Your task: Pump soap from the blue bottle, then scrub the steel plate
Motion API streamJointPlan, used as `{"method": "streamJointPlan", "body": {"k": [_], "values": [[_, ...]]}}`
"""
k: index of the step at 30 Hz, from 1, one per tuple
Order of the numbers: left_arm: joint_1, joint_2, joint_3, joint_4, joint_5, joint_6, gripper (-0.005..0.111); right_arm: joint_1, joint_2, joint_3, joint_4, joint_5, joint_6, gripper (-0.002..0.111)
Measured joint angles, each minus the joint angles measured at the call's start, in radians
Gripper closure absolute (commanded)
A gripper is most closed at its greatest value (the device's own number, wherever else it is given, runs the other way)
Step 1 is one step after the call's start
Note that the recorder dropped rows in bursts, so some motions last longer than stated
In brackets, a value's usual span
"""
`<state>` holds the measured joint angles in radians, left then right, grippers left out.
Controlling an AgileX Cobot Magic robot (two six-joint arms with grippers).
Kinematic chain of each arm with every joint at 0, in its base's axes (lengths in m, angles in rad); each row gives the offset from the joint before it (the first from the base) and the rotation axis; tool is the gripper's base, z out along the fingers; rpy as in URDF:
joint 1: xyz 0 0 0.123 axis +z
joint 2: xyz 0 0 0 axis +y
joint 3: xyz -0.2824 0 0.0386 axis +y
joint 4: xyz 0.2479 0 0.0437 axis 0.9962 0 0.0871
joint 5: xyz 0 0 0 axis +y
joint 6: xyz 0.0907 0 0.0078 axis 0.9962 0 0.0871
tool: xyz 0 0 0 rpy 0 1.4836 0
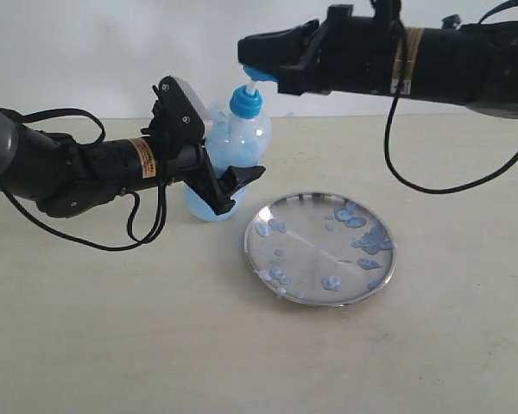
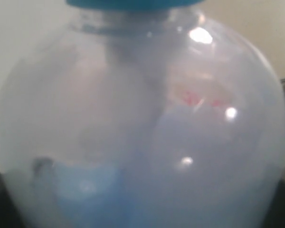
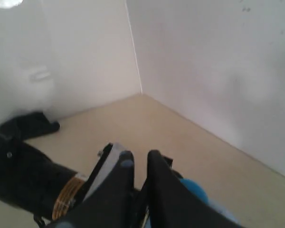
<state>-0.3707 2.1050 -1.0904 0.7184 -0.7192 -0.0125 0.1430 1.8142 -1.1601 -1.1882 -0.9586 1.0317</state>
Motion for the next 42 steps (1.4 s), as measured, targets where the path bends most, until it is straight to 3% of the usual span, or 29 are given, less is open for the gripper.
{"method": "streamJointPlan", "body": {"k": [9,15,19,31,42], "values": [[0.000,0.000,-0.002,0.000,0.005,0.000,0.102,0.049,0.000,-0.002,-0.033,0.160,-0.058,0.107],[0.000,0.000,-0.002,0.007,0.009,0.000,0.102,0.049,-0.011,-0.002,0.177,0.126,-0.310,0.107],[0.000,0.000,-0.002,0.012,0.009,0.002,0.102,0.049,-0.056,-0.002,0.253,0.152,-0.349,0.107],[0.000,0.000,-0.002,0.015,0.005,0.004,0.102,0.049,-0.133,0.003,0.069,0.450,-0.148,0.109],[0.000,0.000,-0.002,0.015,-0.006,0.004,0.102,0.049,-0.156,0.070,-0.037,0.429,-0.026,0.109]]}}
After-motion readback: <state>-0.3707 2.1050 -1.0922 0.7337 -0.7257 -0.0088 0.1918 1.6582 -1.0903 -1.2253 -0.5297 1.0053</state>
